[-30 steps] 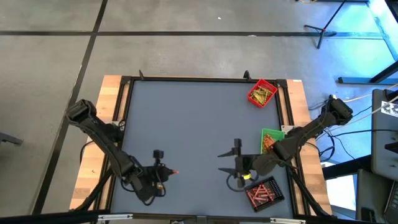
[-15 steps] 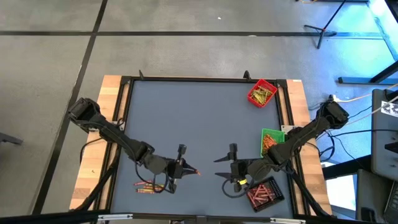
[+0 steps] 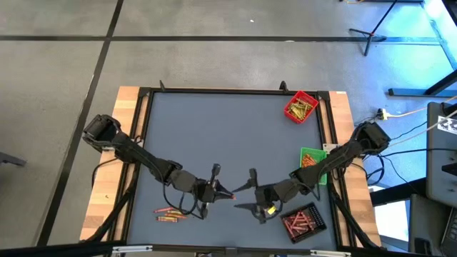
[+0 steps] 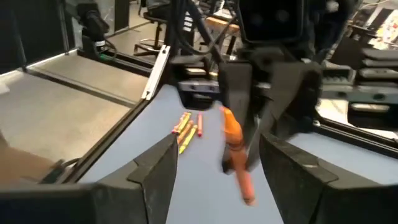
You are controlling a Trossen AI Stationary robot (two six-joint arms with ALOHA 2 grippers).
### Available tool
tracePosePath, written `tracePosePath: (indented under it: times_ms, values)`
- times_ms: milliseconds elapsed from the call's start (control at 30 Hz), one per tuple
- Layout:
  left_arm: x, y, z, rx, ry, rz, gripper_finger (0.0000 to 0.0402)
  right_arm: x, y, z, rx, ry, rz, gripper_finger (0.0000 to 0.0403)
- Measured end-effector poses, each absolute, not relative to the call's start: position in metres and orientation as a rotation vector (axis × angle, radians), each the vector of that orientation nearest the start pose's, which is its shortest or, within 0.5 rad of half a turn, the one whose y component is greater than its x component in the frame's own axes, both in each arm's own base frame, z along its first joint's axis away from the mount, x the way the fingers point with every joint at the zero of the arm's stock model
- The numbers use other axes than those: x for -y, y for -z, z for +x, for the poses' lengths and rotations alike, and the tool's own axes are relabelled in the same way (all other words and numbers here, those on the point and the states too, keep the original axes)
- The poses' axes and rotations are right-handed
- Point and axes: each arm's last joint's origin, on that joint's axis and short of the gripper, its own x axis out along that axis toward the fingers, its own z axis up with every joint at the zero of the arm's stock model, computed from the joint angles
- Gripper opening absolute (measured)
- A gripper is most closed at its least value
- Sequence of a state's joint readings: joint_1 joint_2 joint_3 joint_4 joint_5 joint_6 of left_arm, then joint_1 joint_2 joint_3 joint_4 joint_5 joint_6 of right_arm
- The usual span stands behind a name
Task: Sort crayons
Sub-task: Put the orange crayon into the green bin
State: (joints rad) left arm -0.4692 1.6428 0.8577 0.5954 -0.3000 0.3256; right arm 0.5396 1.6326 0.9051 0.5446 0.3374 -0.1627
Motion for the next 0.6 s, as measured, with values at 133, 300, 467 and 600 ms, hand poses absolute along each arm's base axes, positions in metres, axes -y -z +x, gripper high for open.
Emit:
tracePosePath:
  times_ms: [133, 300, 467, 600]
  values:
    - [0.154, -0.219, 0.313, -0.131, 0.200, 0.393, 0.0006, -0.173, -0.234, 0.310, -0.111, -0.244, -0.219, 0.0224]
    - [0.153, -0.220, 0.313, -0.128, 0.169, 0.394, 0.0006, -0.175, -0.234, 0.312, -0.076, -0.283, -0.208, 0.0186]
    - [0.154, -0.222, 0.313, -0.109, 0.176, 0.385, 0.0006, -0.171, -0.229, 0.318, -0.066, -0.270, -0.197, 0.0103]
    - [0.154, -0.222, 0.314, -0.108, 0.178, 0.381, 0.0006, -0.173, -0.229, 0.319, -0.032, -0.268, -0.190, 0.0046]
